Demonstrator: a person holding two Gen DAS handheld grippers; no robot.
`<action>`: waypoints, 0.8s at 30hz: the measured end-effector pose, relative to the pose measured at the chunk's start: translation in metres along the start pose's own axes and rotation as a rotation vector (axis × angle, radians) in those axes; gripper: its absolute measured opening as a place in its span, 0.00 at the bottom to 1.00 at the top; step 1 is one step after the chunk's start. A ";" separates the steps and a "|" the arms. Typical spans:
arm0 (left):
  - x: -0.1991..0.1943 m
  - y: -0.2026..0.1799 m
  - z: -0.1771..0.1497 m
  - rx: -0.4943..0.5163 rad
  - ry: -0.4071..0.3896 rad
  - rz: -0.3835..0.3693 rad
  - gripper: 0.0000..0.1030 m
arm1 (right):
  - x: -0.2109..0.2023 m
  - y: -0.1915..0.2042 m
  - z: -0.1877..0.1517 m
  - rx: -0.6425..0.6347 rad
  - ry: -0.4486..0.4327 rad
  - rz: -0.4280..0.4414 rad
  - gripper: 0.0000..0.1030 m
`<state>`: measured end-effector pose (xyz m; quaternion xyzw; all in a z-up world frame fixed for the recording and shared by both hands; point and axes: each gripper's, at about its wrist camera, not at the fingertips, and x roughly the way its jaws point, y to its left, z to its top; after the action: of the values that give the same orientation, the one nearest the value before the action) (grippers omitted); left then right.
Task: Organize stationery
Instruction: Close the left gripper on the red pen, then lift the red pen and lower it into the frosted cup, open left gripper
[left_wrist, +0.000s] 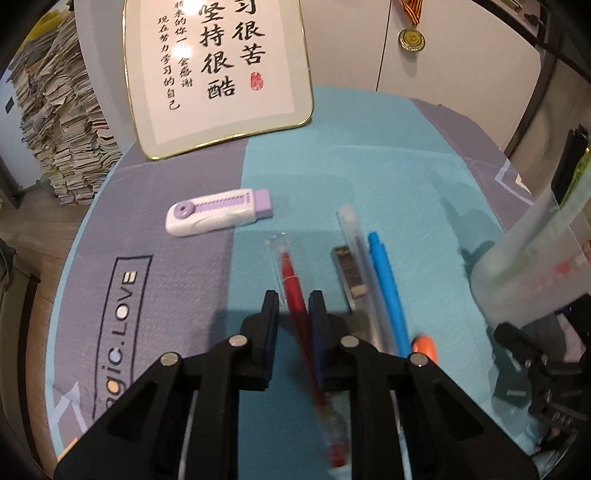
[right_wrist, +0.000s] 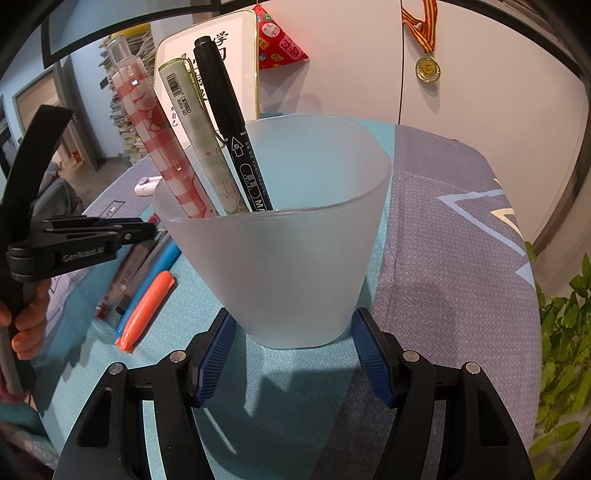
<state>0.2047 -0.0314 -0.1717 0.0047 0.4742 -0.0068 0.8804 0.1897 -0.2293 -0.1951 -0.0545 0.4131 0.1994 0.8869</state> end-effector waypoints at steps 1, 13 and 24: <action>-0.002 0.003 -0.002 0.006 0.007 -0.005 0.13 | 0.000 0.000 0.000 0.000 0.000 0.000 0.65; 0.000 0.008 0.005 0.025 -0.004 0.024 0.28 | -0.002 -0.002 0.001 0.000 0.000 0.001 0.65; 0.012 0.011 0.019 0.017 -0.006 0.028 0.12 | -0.002 -0.002 0.001 0.001 0.000 0.002 0.65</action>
<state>0.2270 -0.0207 -0.1711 0.0189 0.4716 0.0016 0.8816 0.1900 -0.2315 -0.1931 -0.0537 0.4132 0.2000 0.8868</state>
